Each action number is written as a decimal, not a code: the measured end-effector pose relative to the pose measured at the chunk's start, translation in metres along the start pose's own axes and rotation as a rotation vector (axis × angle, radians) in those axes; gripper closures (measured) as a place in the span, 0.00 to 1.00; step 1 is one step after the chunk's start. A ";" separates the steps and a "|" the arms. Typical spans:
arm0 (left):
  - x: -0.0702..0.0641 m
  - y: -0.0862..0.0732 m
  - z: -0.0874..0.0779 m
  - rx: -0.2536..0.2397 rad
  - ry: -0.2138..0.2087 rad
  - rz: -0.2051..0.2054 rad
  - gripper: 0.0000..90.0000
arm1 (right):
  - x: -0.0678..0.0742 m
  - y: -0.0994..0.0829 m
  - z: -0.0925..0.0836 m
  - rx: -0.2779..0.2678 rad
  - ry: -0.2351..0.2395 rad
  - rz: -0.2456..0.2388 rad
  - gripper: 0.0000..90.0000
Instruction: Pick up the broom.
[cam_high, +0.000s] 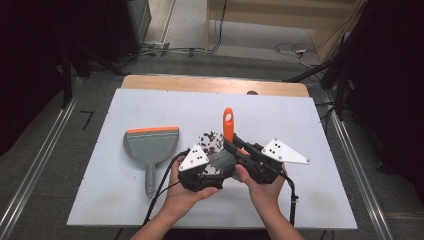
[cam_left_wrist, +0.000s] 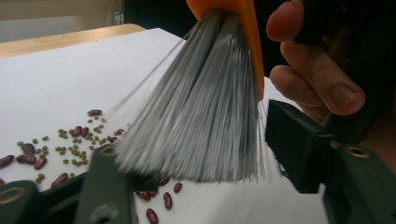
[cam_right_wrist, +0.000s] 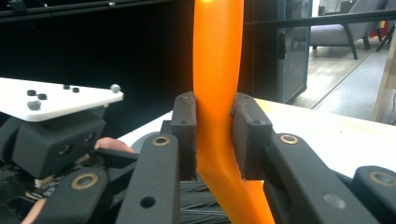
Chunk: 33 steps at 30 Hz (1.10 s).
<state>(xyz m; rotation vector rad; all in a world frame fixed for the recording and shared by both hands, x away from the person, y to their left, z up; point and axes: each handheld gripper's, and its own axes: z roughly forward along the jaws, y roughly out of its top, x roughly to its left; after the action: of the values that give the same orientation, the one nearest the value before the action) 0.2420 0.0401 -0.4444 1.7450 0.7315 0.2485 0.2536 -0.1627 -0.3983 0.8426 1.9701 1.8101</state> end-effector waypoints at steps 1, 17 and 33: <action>0.000 0.000 0.000 0.000 0.000 0.000 0.54 | 0.001 0.000 0.001 0.000 0.003 0.003 0.79; 0.013 0.003 -0.009 0.049 -0.045 -0.005 0.95 | 0.002 0.001 0.003 0.019 0.051 -0.058 0.73; 0.041 0.016 -0.047 0.027 -0.156 0.067 0.95 | -0.030 0.004 0.000 0.145 0.280 -0.044 0.58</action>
<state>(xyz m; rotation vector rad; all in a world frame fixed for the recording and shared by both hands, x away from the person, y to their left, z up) 0.2548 0.0996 -0.4234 1.7938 0.5661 0.1461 0.2776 -0.1816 -0.3985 0.6067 2.2970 1.8618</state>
